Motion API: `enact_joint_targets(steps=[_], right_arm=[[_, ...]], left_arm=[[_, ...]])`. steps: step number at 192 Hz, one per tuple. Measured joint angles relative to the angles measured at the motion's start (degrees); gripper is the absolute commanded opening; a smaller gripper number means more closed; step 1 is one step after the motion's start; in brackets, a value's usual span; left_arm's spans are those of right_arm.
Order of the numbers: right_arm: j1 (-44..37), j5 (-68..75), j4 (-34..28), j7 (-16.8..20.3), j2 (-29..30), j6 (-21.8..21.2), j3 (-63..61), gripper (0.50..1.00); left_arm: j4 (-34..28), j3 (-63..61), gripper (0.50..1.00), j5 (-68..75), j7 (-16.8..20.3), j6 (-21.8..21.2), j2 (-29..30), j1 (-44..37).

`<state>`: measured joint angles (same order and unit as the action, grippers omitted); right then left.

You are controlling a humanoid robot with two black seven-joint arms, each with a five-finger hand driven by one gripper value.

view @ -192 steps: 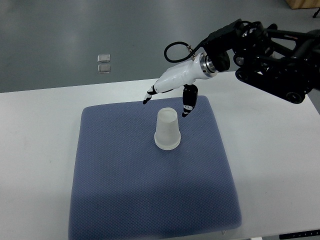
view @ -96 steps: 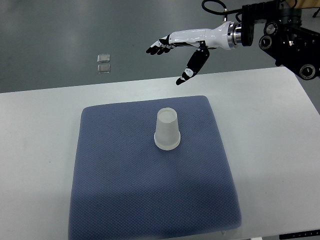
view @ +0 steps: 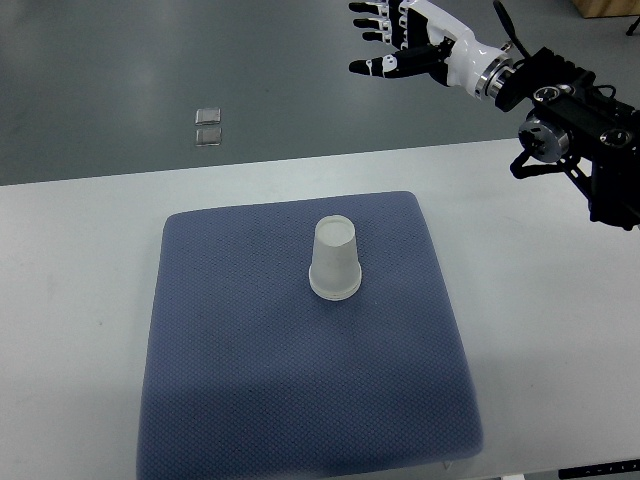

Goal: Stack paper cups

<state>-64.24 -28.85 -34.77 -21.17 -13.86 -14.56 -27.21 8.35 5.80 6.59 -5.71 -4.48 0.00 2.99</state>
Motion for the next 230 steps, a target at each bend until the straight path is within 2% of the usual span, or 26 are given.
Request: enact_joint_targets(steps=[23,75,122,166,230], right_arm=[[3.0,10.1,1.5,1.5,2.1,5.0,0.0,0.915],[7.3,28.9,1.7,4.9,2.6,9.8,0.0,0.917],[9.6,34.5,1.5,4.4,3.5,7.2,-0.2,0.917],[10.6,34.6,1.5,3.5,3.7,7.1,-0.2,0.917],[12.7,34.6,1.6,-1.1,3.8,7.0,-0.2,0.917]], left_arm=[[0.0,0.0,1.0,0.0,0.0,0.0,0.0,0.0],[0.0,0.0,1.0,0.0,0.0,0.0,0.0,0.0],[0.0,0.0,1.0,0.0,0.0,0.0,0.0,0.0],[0.0,0.0,1.0,0.0,0.0,0.0,0.0,0.0],[0.0,0.0,1.0,0.0,0.0,0.0,0.0,0.0]])
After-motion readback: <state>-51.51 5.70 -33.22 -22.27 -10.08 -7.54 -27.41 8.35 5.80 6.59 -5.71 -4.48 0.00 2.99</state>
